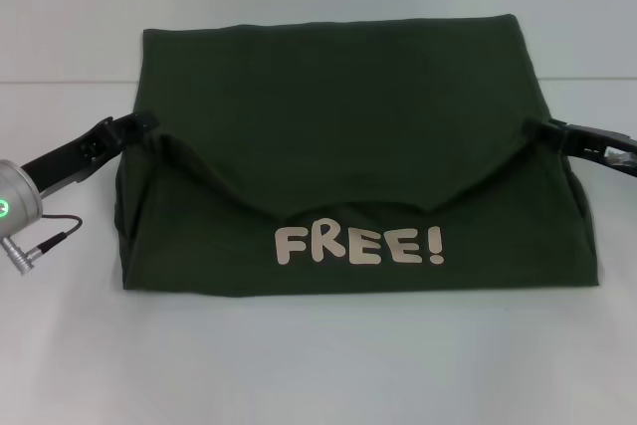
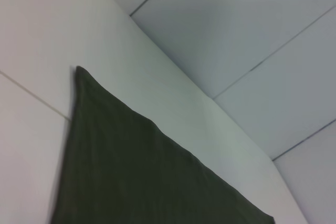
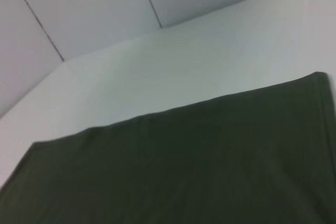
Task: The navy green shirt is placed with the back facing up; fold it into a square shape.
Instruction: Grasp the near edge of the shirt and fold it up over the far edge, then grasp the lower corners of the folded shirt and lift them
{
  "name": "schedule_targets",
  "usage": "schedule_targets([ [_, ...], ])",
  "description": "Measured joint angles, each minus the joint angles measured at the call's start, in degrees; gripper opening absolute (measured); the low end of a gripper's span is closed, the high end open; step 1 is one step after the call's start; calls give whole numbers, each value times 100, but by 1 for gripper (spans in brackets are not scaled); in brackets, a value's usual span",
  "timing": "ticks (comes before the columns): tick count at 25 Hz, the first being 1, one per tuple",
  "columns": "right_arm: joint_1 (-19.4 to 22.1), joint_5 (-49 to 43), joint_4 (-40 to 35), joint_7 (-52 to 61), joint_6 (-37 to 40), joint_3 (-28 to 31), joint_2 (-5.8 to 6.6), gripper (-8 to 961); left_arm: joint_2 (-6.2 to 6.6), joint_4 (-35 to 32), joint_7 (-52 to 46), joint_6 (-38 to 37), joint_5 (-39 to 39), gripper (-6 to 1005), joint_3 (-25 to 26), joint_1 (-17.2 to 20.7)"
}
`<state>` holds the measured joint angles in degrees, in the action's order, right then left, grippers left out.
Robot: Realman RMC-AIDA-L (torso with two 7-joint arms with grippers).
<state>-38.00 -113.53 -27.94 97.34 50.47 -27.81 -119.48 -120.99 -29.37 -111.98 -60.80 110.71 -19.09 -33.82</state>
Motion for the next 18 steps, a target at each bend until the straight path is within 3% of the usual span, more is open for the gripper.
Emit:
schedule_targets([
  [5, 223, 406, -11, -21, 350, 9, 65, 439, 10, 2, -69, -130, 28, 446, -24, 75],
  [11, 559, 877, -174, -194, 1216, 19, 89, 616, 99, -108, -240, -800, 153, 584, -37, 193],
  [16, 989, 1248, -383, -1091, 2605, -60, 99, 867, 279, -576, -808, -1794, 1101, 699, -52, 258],
  [18, 1031, 1156, -396, -1304, 2802, -124, 113, 867, 330, -825, -1088, -2053, 1592, 733, -52, 264],
])
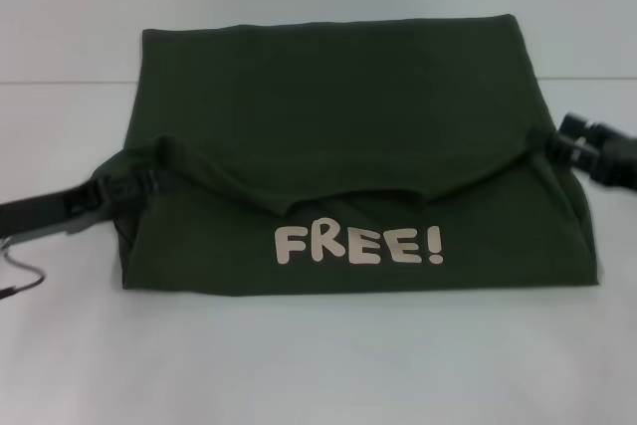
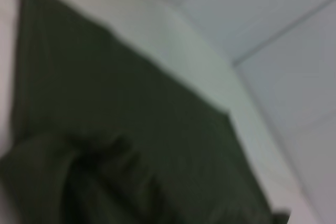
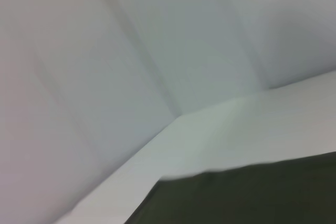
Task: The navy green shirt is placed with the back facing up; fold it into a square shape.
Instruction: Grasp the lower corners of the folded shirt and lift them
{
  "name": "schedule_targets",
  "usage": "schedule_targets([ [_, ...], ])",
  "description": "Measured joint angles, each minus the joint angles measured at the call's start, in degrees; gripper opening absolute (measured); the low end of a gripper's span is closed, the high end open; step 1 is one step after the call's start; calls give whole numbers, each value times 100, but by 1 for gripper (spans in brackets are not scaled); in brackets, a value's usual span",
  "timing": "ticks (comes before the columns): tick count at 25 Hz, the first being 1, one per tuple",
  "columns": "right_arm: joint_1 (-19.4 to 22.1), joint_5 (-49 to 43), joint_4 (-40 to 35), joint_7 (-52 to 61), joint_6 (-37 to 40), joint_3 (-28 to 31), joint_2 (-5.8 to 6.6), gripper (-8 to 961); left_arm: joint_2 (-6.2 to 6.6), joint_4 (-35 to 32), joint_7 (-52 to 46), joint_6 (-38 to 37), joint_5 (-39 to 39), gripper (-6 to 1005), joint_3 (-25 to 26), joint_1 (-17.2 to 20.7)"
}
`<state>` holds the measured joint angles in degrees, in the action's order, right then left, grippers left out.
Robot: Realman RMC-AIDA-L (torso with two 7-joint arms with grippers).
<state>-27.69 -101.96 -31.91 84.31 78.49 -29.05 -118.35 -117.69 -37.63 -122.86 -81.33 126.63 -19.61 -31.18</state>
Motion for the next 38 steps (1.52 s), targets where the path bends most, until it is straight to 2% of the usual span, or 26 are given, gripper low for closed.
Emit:
schedule_targets([
  [2, 64, -243, 4, -370, 280, -121, 19, 866, 55, -199, -184, -161, 417, 768, 7, -5],
  [5, 148, -581, 31, -823, 537, -212, -28, 866, 126, -405, -291, -378, 879, 785, 26, -34],
  [8, 229, -929, 91, -1485, 804, -261, -117, 866, 159, -476, -281, -468, 1157, 785, 19, -87],
  [11, 245, -1019, 156, -1740, 945, -370, -127, 865, 167, -479, -244, -439, 1220, 785, -1, -137],
  [17, 262, -1155, 231, -2018, 1105, -655, -130, 864, 158, -445, -237, -352, 1292, 785, -72, -162],
  [24, 243, -1166, 287, -2045, 1103, -690, -135, 863, 62, -352, -226, -29, 1303, 786, -312, -137],
  [33, 238, -1168, 299, -2014, 1103, -710, -135, 863, 26, -210, -221, 29, 1276, 786, -508, -171],
  [38, 246, -1163, 299, -1996, 1096, -684, -136, 862, 27, -210, -273, -30, 1298, 720, -643, -189],
])
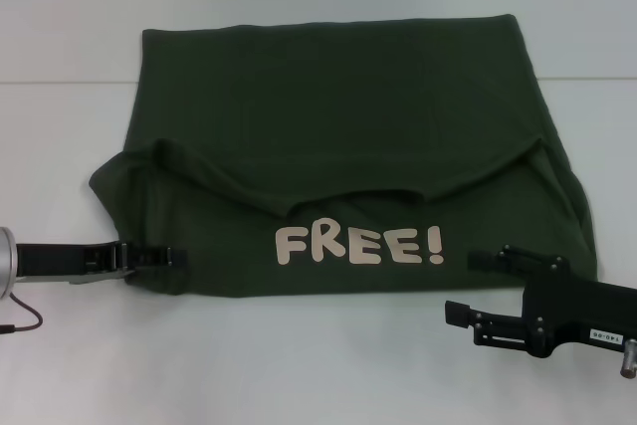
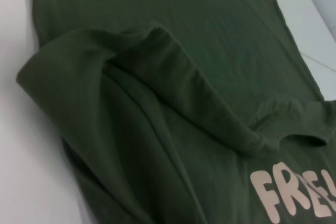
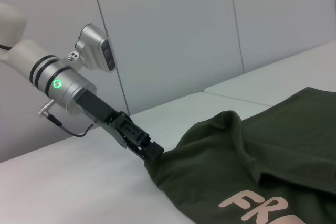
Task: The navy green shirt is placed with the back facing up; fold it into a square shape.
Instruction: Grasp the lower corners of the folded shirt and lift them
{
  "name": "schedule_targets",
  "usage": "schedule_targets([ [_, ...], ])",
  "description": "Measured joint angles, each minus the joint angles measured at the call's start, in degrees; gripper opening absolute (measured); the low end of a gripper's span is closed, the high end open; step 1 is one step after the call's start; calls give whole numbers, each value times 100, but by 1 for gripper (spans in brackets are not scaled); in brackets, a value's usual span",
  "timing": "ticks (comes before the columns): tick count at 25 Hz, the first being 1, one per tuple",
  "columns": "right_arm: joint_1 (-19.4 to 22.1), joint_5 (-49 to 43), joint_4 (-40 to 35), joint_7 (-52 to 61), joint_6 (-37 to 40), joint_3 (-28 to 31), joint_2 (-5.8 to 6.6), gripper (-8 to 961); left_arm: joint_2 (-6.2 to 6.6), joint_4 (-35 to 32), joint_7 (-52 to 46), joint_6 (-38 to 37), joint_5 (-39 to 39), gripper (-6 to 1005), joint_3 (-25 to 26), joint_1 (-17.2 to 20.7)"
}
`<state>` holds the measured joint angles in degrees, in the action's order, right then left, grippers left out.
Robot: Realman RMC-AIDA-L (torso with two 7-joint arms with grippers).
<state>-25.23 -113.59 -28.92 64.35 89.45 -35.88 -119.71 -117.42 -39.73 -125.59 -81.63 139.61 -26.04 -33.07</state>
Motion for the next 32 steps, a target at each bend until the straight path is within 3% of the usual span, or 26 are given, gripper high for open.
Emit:
schedule_targets([
  [4, 10, 14, 0, 6, 8, 20, 0, 863, 1, -38, -74, 119, 93, 668, -69, 4],
  [9, 17, 25, 0, 11, 17, 28, 0, 863, 1, -50, -93, 163, 242, 401, -99, -1],
  [14, 19, 32, -68, 172, 34, 47, 13, 863, 1, -54, -96, 173, 255, 287, -102, -5],
  [19, 12, 43, -584, 1245, 218, 203, 92, 862, 1, -62, -76, 152, 259, 174, -104, -29],
  [21, -4, -6, -1091, 2201, 164, 232, 147, 863, 3, -62, -62, 135, 260, 124, -104, -42],
  [24, -113, -460, -1971, 4078, -120, 146, 319, 863, 16, -62, -58, 122, 260, 42, -105, -58],
  [27, -417, -1374, -2602, 5977, -146, 11, 626, 860, 26, -62, -57, 105, 260, 15, -111, -74],
  [30, -842, -2298, -2774, 7474, 143, -63, 940, 857, 35, -62, -57, 62, 261, 16, -113, -90],
  [32, -1114, -2772, -2763, 7997, 423, -58, 1035, 856, 38, -61, -57, 43, 261, 16, -112, -100],
])
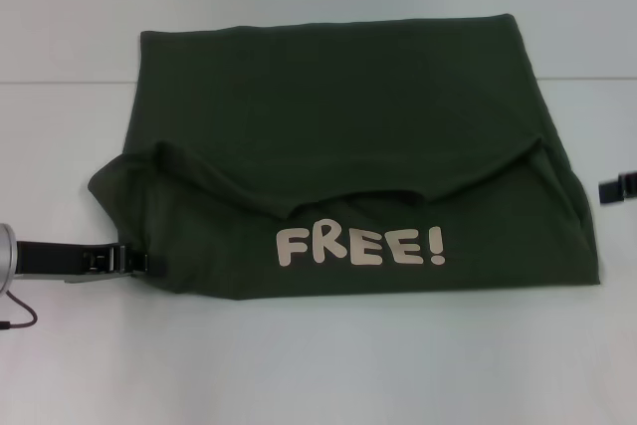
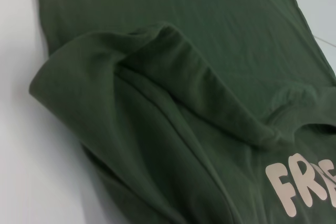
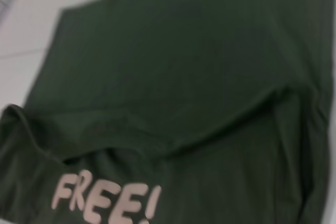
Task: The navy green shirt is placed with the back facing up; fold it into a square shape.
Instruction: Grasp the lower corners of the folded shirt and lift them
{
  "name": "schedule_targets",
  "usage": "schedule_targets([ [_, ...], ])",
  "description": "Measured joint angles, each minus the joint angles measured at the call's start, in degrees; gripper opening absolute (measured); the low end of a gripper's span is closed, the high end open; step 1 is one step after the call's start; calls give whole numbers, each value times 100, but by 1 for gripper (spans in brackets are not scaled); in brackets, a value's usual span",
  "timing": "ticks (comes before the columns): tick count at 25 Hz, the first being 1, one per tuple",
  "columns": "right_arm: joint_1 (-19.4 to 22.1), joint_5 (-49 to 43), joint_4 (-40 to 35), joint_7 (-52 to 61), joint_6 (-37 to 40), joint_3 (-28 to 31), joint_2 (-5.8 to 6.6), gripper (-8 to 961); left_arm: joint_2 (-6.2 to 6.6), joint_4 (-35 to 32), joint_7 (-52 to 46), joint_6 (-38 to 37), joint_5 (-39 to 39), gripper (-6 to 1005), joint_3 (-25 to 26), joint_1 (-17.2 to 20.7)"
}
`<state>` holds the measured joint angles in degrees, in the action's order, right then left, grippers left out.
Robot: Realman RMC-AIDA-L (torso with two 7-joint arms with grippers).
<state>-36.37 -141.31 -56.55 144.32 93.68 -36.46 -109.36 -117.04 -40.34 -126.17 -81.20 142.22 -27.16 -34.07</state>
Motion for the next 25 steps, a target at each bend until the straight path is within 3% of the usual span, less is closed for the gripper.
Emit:
schedule_targets([
  [3, -382, -999, 83, 168, 125, -55, -77, 856, 7, 0, 2, -12, -3, 16, 0, -19],
  [7, -562, -1509, 447, 152, -142, -66, -152, 857, 10, 0, 4, -46, -18, 16, 0, -25],
  [15, -625, -1541, 1172, 25, -826, -191, -214, 856, 20, 0, 0, -55, -40, 15, 0, -43],
  [25, -756, -1542, 1326, -5, -1175, -440, -425, 855, 24, 0, -24, -58, -56, 15, 1, -64],
])
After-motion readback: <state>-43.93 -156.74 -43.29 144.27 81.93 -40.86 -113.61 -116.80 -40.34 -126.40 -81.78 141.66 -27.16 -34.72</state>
